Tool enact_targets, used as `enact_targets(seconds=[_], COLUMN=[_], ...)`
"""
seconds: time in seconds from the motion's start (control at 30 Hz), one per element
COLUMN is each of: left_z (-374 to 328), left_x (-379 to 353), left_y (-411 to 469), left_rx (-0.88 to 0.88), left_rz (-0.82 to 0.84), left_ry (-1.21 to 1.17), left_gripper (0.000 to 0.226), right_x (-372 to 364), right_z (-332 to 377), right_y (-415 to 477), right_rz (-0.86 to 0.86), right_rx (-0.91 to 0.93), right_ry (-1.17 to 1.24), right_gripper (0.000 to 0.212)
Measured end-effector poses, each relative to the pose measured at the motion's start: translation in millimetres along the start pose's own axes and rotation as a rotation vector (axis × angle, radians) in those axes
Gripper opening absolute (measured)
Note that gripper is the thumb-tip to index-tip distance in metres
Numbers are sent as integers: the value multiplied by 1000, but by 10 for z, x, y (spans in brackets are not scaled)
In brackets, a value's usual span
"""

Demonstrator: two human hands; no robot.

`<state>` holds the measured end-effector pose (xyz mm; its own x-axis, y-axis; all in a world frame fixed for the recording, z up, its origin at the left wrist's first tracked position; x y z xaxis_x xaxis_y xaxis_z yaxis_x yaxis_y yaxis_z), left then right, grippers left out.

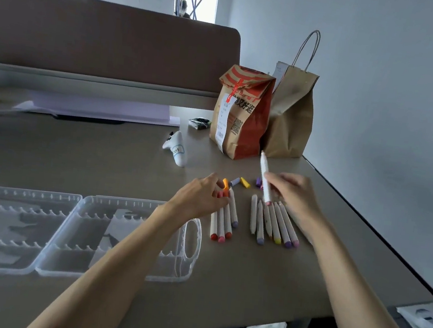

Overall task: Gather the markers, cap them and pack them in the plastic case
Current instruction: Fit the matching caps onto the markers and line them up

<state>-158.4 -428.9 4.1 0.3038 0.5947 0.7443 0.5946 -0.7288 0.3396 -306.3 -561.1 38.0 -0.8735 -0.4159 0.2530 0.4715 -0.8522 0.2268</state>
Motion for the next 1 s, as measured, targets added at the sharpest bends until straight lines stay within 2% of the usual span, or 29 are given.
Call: enact_targets(seconds=[0.13, 0.3, 0.43, 0.53, 0.6, 0.67, 0.77, 0.83, 0.9, 1.0], left_z=[12, 12, -207, -584, -815, -968, -1039, -960, -943, -928], left_x=[66, 75, 83, -86, -290, -499, -698, -729, -831, -870], left_y=[5, 9, 96, 256, 408, 565, 727, 825, 868, 921], left_rx=[19, -18, -74, -260, -364, -426, -524, -438, -462, -451], left_rz=[-62, -90, -120, -60, 37, 140, 214, 219, 251, 249], left_ry=[-25, 4, 58, 180, 238, 254, 511, 566, 543, 494], left_gripper=[21, 18, 16, 20, 23, 31, 40, 36, 33, 31], right_x=[403, 724, 783, 756, 767, 765, 775, 804, 806, 802], right_z=[-96, -258, -347, -360, -389, -428, -453, -458, -440, -383], right_y=[34, 64, 52, 43, 29, 15, 14, 23, 18, 0], right_rz=[-61, -184, -197, -160, -157, -134, -111, -122, -107, -83], right_rx=[-17, -55, -92, -113, -135, -161, -190, -205, -208, -199], right_ry=[178, 165, 166, 192, 225, 248, 304, 355, 394, 438], right_gripper=[22, 15, 7, 4, 2, 9, 17, 10, 6, 10])
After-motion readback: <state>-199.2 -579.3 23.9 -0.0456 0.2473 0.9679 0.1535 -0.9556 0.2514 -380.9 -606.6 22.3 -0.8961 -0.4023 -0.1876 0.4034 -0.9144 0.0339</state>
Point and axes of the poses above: each hand's wrist, its own y-axis towards the middle knuckle, its own x-axis out of the back of the hand, z = x × y, the point moved 9 cm from there along y, towards the middle knuckle, and after that the axes turned 12 degrees about -z, right-handed, at the moved point
